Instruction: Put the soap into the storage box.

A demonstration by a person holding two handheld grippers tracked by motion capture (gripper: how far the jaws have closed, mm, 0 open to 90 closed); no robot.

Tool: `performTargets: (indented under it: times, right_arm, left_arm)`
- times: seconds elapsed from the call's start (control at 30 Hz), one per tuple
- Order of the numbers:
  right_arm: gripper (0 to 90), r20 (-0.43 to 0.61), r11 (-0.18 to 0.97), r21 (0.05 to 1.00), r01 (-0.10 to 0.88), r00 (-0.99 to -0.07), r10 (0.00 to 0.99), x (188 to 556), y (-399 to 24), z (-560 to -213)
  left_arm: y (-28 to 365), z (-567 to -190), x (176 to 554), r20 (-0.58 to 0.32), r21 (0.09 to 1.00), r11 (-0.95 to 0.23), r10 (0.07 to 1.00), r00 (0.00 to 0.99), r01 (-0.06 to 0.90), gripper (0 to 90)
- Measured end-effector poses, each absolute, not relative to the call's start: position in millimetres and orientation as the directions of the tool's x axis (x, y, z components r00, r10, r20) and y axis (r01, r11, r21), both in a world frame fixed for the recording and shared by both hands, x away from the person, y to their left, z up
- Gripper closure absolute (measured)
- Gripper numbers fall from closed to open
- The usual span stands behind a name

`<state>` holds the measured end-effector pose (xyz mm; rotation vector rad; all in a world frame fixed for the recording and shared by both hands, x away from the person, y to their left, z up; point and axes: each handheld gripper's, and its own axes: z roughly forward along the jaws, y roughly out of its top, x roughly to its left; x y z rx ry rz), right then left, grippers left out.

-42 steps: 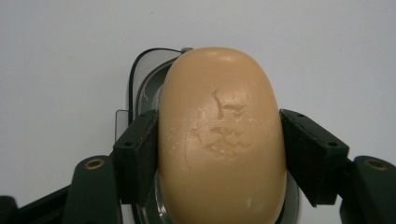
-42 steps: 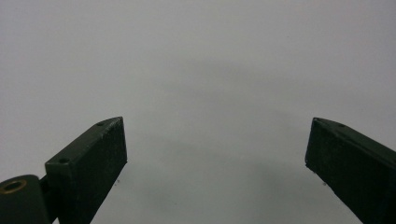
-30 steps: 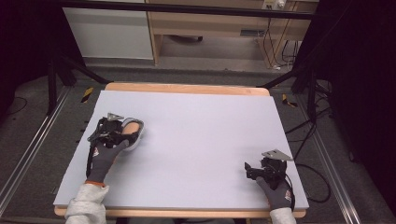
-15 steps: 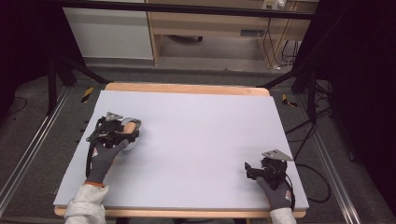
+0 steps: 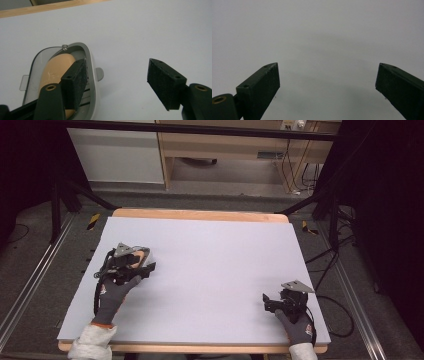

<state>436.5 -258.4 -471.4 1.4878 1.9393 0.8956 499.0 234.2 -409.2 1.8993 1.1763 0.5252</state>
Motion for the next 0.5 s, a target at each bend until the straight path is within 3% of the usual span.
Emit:
performTargets:
  times: [0.5]
  right_arm:
    - [5.7, -0.018, 0.168, 0.761, 0.627, -0.238, 0.971, 436.1, -260.7, -473.4]
  left_arm:
    - [229.2, -422.5, 462.5, -0.037, 0.815, -0.269, 0.86, 0.51, 0.512, 30.0]
